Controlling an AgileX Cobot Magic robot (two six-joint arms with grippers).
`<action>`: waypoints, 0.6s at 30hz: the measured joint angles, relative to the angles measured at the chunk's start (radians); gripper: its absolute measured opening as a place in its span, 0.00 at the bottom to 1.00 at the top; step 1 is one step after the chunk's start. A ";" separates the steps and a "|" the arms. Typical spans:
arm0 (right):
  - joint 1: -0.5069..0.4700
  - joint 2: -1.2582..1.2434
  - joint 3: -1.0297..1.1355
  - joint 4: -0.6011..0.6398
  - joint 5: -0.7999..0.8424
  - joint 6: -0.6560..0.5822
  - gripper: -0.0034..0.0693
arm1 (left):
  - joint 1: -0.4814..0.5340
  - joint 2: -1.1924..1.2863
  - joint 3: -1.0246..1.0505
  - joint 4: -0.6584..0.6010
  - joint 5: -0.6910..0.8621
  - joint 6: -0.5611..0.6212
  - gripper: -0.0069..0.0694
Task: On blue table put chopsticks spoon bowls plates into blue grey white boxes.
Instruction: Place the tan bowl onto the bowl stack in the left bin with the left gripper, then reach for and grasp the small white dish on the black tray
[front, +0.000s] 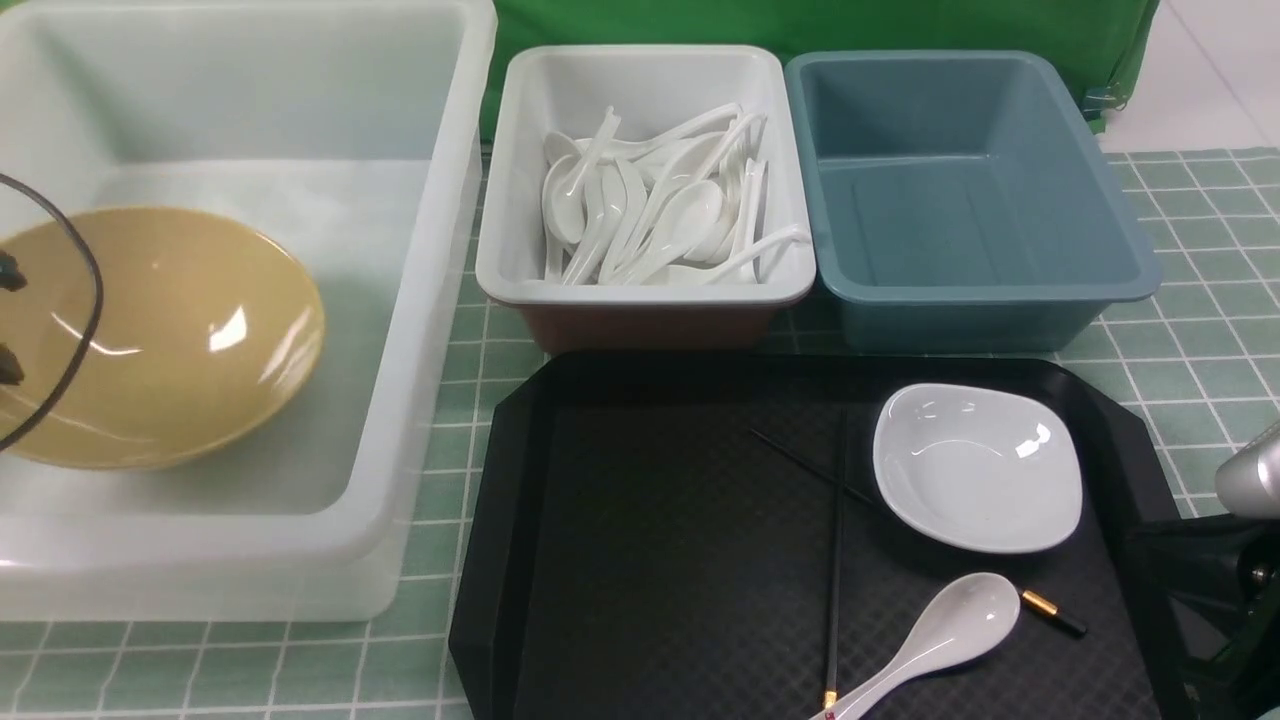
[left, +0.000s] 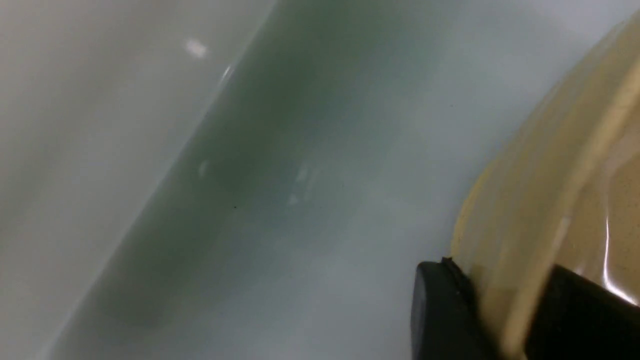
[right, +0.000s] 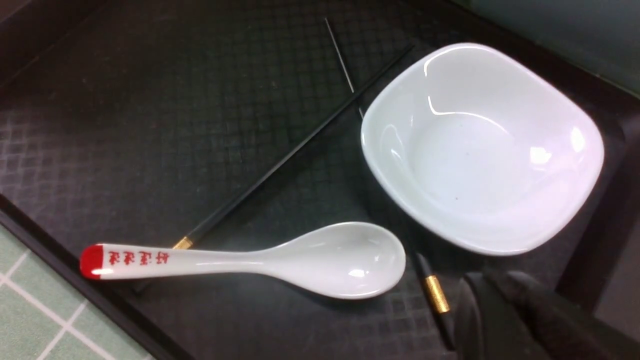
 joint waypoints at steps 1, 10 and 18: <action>0.000 0.000 0.000 0.000 0.000 0.000 0.15 | 0.000 -0.001 0.000 0.003 -0.002 -0.014 0.49; 0.000 0.000 0.000 0.000 0.003 0.000 0.15 | -0.006 -0.132 0.000 0.032 -0.033 -0.053 0.86; 0.000 0.000 0.000 0.000 0.000 0.001 0.15 | -0.140 -0.080 -0.001 -0.133 -0.088 0.171 0.64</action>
